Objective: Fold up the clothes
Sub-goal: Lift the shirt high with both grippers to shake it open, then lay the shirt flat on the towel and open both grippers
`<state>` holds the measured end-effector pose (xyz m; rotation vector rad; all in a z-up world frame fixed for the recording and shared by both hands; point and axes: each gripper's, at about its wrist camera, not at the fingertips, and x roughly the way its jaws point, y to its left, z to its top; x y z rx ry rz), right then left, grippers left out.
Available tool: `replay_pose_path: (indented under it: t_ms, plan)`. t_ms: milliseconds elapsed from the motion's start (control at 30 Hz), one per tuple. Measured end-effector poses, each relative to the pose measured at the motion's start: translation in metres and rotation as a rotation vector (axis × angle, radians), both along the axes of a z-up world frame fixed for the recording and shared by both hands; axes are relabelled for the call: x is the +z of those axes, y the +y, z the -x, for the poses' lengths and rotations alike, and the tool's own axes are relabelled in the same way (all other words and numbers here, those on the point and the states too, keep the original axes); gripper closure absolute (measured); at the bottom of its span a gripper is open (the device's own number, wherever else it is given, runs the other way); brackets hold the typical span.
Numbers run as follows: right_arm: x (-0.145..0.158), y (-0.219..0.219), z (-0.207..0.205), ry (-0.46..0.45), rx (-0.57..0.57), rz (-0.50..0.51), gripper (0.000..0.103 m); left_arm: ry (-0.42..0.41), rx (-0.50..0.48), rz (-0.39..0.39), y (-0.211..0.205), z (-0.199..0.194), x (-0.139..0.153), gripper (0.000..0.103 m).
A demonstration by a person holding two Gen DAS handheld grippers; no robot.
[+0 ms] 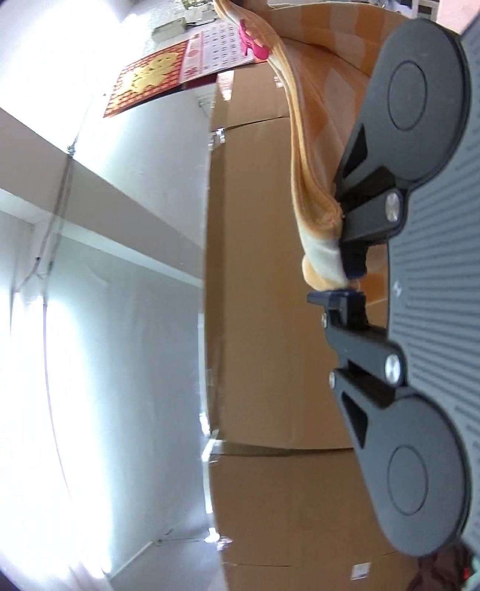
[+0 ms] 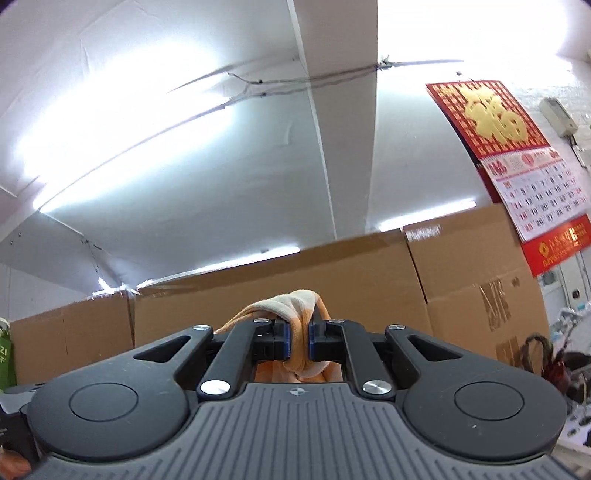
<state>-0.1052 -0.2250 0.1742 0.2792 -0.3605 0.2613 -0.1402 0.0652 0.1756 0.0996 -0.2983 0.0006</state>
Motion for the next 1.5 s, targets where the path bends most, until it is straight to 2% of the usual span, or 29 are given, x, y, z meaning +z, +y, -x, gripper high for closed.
replay_pose_path:
  t_ms: [200, 300, 367, 567, 700, 867, 1000, 1033, 1067, 1133, 1200, 1267, 1300, 1367, 1400, 1433, 1500]
  plan:
    - [0.050, 0.011, -0.001, -0.078, -0.016, -0.012, 0.094, -0.135, 0.045, 0.000, 0.009, 0.027, 0.054, 0.094]
    - [0.066, 0.015, -0.001, -0.101, -0.014, -0.020, 0.094, -0.183, 0.093, -0.034, 0.005, 0.036, 0.064, 0.094]
    - [0.071, 0.020, -0.001, -0.112, -0.017, -0.007, 0.094, -0.186, 0.107, -0.045, 0.003, 0.038, 0.068, 0.094]
    - [0.060, 0.038, -0.021, -0.075, -0.052, 0.039, 0.094, -0.086, 0.150, -0.051, 0.001, 0.002, 0.046, 0.094]
    - [0.040, 0.045, -0.056, 0.035, -0.069, 0.065, 0.094, 0.022, 0.193, -0.044, 0.005, -0.041, 0.019, 0.094]
    - [0.005, 0.052, -0.118, 0.205, -0.093, 0.135, 0.094, 0.226, 0.252, -0.062, 0.008, -0.119, -0.036, 0.094]
    - [-0.042, 0.065, -0.176, 0.372, -0.120, 0.224, 0.094, 0.390, 0.298, -0.076, 0.011, -0.181, -0.081, 0.092]
    - [-0.055, 0.069, -0.191, 0.413, -0.133, 0.249, 0.094, 0.431, 0.309, -0.080, 0.011, -0.197, -0.092, 0.089]
    - [-0.068, 0.073, -0.206, 0.456, -0.151, 0.283, 0.094, 0.502, 0.309, -0.091, 0.011, -0.215, -0.111, 0.087]
    - [-0.103, 0.083, -0.242, 0.570, -0.210, 0.371, 0.086, 0.661, 0.288, -0.106, 0.014, -0.250, -0.149, 0.075]
    - [-0.133, 0.085, -0.267, 0.681, -0.281, 0.442, 0.067, 0.839, 0.240, -0.086, 0.023, -0.275, -0.184, 0.066]
    - [-0.153, 0.079, -0.280, 0.768, -0.330, 0.452, 0.067, 0.928, 0.229, -0.067, 0.034, -0.282, -0.210, 0.066]
    - [-0.160, 0.073, -0.282, 0.802, -0.343, 0.435, 0.067, 0.928, 0.223, -0.056, 0.039, -0.277, -0.214, 0.065]
    - [-0.164, 0.055, -0.274, 0.841, -0.273, 0.355, 0.066, 0.914, 0.211, -0.034, 0.049, -0.265, -0.219, 0.053]
    - [-0.167, 0.045, -0.270, 0.860, -0.236, 0.315, 0.063, 0.922, 0.181, -0.017, 0.054, -0.255, -0.217, 0.038]
    - [-0.168, 0.035, -0.261, 0.886, -0.187, 0.280, 0.061, 0.932, 0.147, 0.002, 0.059, -0.245, -0.214, 0.029]
    - [-0.169, 0.014, -0.237, 0.918, -0.105, 0.225, 0.059, 0.921, 0.054, 0.052, 0.067, -0.215, -0.207, 0.027]
